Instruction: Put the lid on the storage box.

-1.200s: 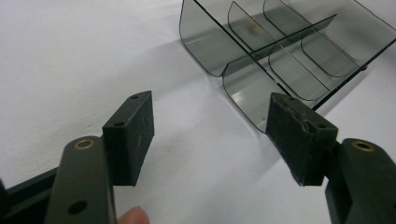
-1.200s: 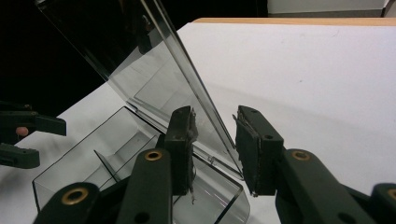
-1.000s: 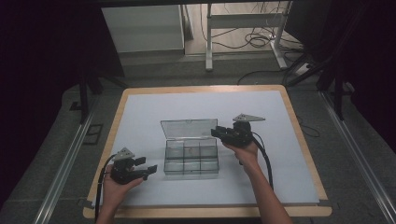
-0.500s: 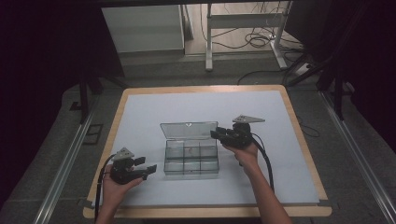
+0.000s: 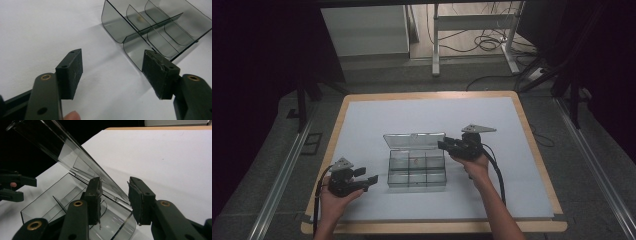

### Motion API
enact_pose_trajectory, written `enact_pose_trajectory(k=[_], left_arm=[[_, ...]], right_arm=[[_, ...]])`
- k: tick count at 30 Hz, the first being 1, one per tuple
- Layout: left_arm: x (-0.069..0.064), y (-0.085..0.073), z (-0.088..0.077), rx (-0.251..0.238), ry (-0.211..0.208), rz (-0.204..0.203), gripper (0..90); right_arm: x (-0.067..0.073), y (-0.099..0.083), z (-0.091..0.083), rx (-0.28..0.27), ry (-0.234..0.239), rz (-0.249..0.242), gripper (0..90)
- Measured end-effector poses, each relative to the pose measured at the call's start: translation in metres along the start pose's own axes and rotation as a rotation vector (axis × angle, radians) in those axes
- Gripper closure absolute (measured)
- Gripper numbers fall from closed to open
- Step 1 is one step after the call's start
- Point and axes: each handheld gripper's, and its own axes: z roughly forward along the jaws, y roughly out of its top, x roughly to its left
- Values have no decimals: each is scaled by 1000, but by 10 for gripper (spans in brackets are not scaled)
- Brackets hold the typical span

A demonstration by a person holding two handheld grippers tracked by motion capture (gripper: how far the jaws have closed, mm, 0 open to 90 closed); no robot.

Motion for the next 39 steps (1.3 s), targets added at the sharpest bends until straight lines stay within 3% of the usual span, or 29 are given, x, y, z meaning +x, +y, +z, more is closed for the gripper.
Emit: enact_pose_trajectory(k=[4,7,13,17,32,39], left_arm=[[-3,5,-3,-23,-3,-1,410],[-6,11,-4,-32,-10,-2,533],[-14,28,-2,-60,-27,29,775],[-19,42,1,-68,-28,60,866],[-35,89,13,-141,-60,98,899],[-38,94,15,-154,-61,98,899]], right_arm=[[0,1,-1,-2,1,2,609],[0,0,-1,-3,2,4,605],[1,0,0,-4,0,4,601],[1,0,0,-5,1,5,601],[0,-3,1,0,0,5,589],[0,-5,1,3,1,4,582]])
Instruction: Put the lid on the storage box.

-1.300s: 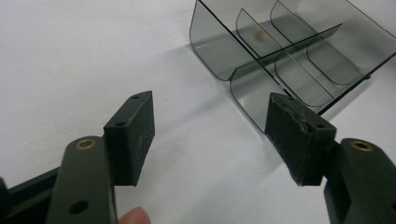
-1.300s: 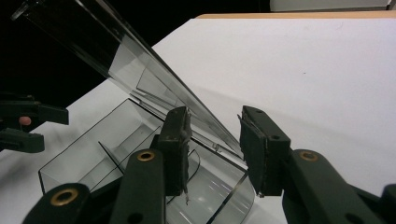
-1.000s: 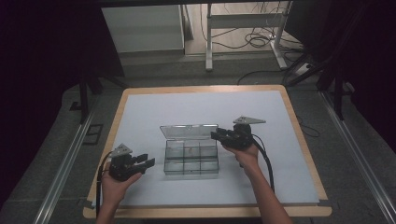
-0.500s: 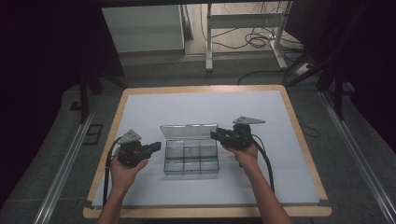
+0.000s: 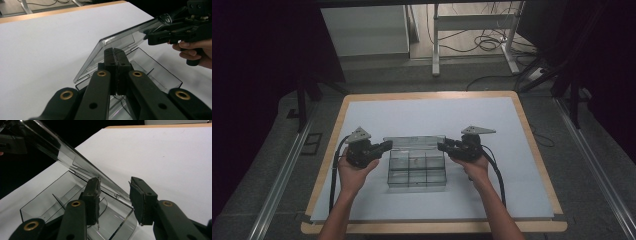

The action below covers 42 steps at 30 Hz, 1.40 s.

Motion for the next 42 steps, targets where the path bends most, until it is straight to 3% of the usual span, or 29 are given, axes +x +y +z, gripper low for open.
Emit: enact_pose_trajectory(k=[6,15,26,42], left_arm=[[-1,-1,0,-2,-2,0,899],[-3,-9,1,4,-8,-3,898],[-6,-11,-1,3,-11,0,899],[-10,-20,-8,0,-32,2,900]], right_arm=[[0,-1,0,1,-4,0,570],[-3,-5,-5,22,1,15,460],[-9,-16,-31,20,-59,-23,419],[-15,-24,-44,29,-94,-19,407]])
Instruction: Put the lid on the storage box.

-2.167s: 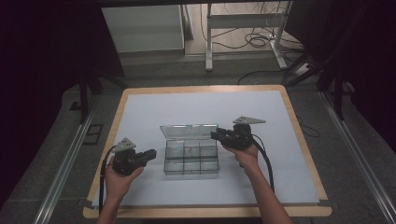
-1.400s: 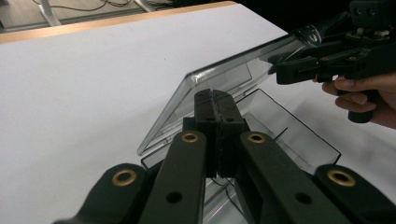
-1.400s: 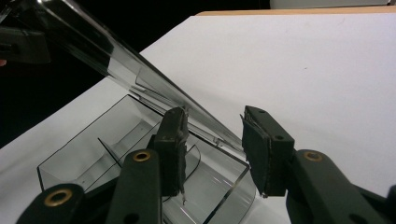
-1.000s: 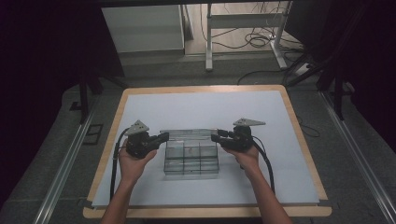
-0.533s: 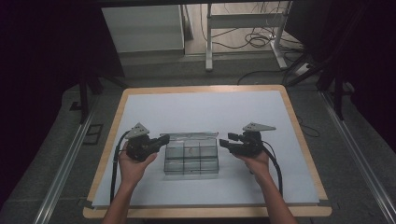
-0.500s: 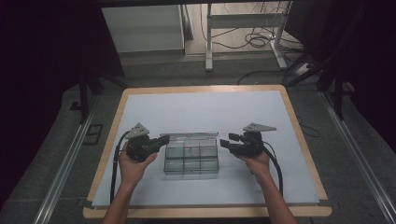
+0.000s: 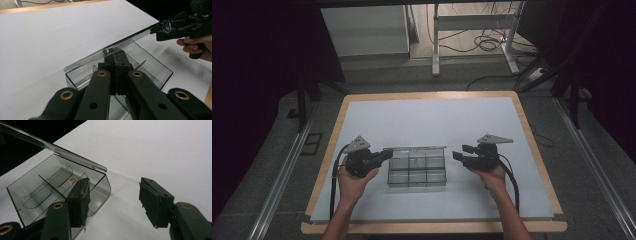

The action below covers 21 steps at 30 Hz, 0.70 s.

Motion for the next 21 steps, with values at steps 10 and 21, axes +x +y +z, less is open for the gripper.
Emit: enact_pose_trajectory(k=[10,21], left_arm=[[-2,-6,-2,2,-7,1,900],[-7,-17,-5,13,-15,8,900]], right_arm=[[-2,-3,-1,1,-10,6,404],[-3,-3,-1,6,-12,9,400]])
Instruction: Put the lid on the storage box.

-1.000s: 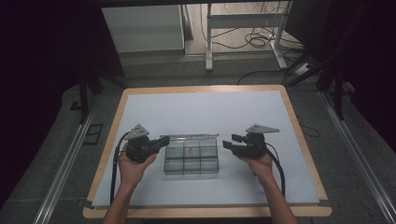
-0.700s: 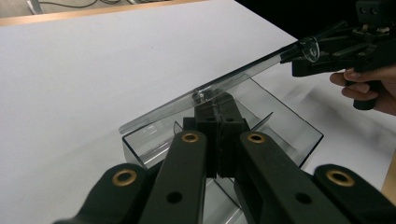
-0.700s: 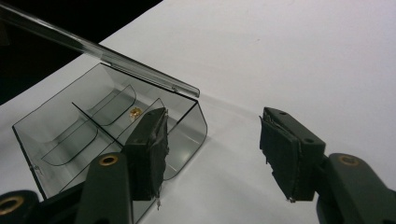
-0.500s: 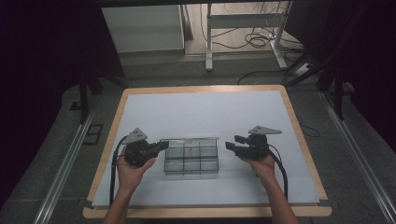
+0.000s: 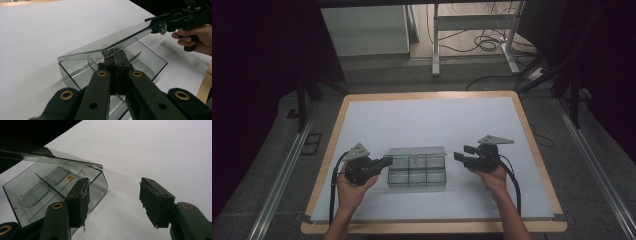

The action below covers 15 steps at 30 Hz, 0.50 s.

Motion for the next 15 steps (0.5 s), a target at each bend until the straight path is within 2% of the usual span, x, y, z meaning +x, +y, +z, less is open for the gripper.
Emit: enact_pose_trajectory(k=[6,15], left_arm=[[-1,-8,-1,11,-17,-5,900],[-2,-19,-5,18,-12,-14,900]], right_arm=[[-1,-2,0,2,-5,-1,396],[-2,-4,0,0,-6,4,392]])
